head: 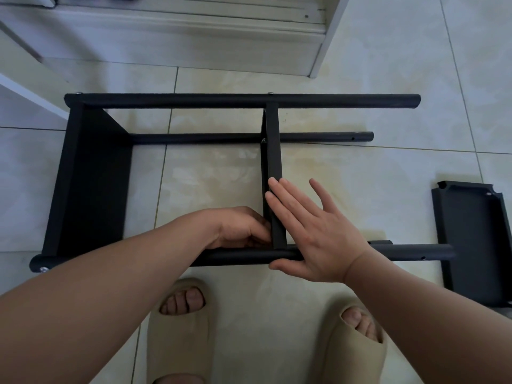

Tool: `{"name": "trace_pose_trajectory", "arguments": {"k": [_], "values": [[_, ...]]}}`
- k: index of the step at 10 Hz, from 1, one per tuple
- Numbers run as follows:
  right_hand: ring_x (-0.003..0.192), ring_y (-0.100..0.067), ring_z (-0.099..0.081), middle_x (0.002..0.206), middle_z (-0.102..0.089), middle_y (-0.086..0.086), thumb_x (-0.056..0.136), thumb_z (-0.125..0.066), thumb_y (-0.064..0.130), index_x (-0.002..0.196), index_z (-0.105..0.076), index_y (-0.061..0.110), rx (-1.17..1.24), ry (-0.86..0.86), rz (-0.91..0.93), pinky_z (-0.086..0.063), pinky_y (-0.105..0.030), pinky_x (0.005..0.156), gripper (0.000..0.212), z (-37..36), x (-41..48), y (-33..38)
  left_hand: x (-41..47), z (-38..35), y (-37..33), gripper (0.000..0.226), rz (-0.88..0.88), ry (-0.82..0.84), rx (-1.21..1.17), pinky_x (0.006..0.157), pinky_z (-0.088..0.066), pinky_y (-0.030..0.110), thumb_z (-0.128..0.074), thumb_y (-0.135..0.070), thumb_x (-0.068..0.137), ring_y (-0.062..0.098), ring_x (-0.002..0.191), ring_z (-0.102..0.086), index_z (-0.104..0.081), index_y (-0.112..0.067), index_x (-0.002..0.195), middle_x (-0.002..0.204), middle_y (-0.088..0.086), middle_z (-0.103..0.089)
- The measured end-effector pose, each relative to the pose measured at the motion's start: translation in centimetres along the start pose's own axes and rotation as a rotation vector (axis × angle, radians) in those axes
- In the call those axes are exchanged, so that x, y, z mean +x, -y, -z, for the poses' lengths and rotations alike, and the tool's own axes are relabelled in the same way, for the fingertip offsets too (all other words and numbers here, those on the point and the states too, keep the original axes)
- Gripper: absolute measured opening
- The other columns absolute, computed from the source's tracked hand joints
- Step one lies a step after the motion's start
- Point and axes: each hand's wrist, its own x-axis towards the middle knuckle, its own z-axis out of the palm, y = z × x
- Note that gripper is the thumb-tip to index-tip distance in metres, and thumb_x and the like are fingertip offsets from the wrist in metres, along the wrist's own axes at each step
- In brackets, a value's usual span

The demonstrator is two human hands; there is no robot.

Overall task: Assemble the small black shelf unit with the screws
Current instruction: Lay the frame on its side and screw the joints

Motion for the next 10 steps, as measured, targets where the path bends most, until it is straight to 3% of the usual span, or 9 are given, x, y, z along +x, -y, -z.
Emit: {"name": "trace_pose_trajectory", "arguments": {"k": [1, 3, 4, 5, 9, 10], "values": [[0.155, -0.029, -0.017, 0.167, -0.017, -0.015, 0.09, -0.04, 0.078, 0.157, -0.028, 0.001, 0.004, -0.001, -0.001, -0.023, -0.062, 0.119, 0.102, 0.0, 0.0, 0.0, 0.0, 0.0, 0.0, 0.036, -0.009, 0.006, -0.01, 0.064, -0.055, 0.025, -0.055, 0.01, 0.088, 0.016, 0.065, -0.068, -0.074, -0.014, 0.069, 0.071, 0.007, -0.069], [0.156, -0.028, -0.015, 0.168, -0.015, -0.013, 0.09, -0.038, 0.078, 0.158, -0.026, 0.002, 0.016, 0.018, -0.008, -0.022, -0.062, 0.12, 0.102, 0.2, 0.0, 0.0, -0.1, -0.2, -0.2, 0.022, 0.005, 0.016, -0.042, 0.065, -0.053, 0.026, -0.05, 0.009, 0.09, 0.017, 0.064, -0.065, -0.064, -0.006, 0.083, 0.071, 0.007, -0.065], [0.156, -0.027, -0.015, 0.168, -0.015, -0.013, 0.09, -0.037, 0.078, 0.158, -0.027, 0.002, 0.021, 0.018, -0.007, -0.021, -0.061, 0.12, 0.102, 0.1, 0.0, 0.0, -0.3, -0.3, -0.2, 0.022, 0.047, 0.035, -0.023, 0.063, -0.053, 0.025, -0.054, 0.0, 0.091, 0.016, 0.065, -0.066, -0.069, -0.009, 0.077, 0.072, 0.006, -0.068], [0.156, -0.027, -0.015, 0.168, -0.015, -0.013, 0.09, -0.037, 0.078, 0.158, -0.027, 0.002, 0.026, 0.009, -0.008, -0.022, -0.062, 0.119, 0.102, 0.0, 0.1, 0.0, -0.3, -0.2, -0.5, 0.021, 0.033, -0.018, 0.013, 0.063, -0.053, 0.027, -0.055, 0.004, 0.089, 0.018, 0.063, -0.066, -0.068, -0.007, 0.078, 0.069, 0.008, -0.066], [0.155, -0.028, -0.016, 0.168, -0.016, -0.014, 0.09, -0.038, 0.077, 0.157, -0.028, 0.002, 0.029, 0.006, -0.003, -0.023, -0.062, 0.119, 0.102, -0.1, 0.0, -0.1, -0.5, -0.1, -1.1, 0.018, 0.022, 0.002, -0.003, 0.078, -0.056, 0.034, -0.053, 0.013, 0.088, 0.025, 0.08, -0.068, -0.064, 0.002, 0.097, 0.085, 0.016, -0.067], [0.155, -0.028, -0.017, 0.167, -0.017, -0.014, 0.09, -0.039, 0.077, 0.157, -0.028, 0.002, 0.032, 0.001, -0.004, -0.024, -0.062, 0.118, 0.102, 0.0, 0.1, 0.0, -0.5, -0.3, -0.7, 0.019, -0.01, -0.015, -0.01, 0.069, -0.056, 0.028, -0.053, 0.013, 0.09, 0.021, 0.072, -0.068, -0.062, 0.002, 0.104, 0.083, 0.014, -0.066]]}}
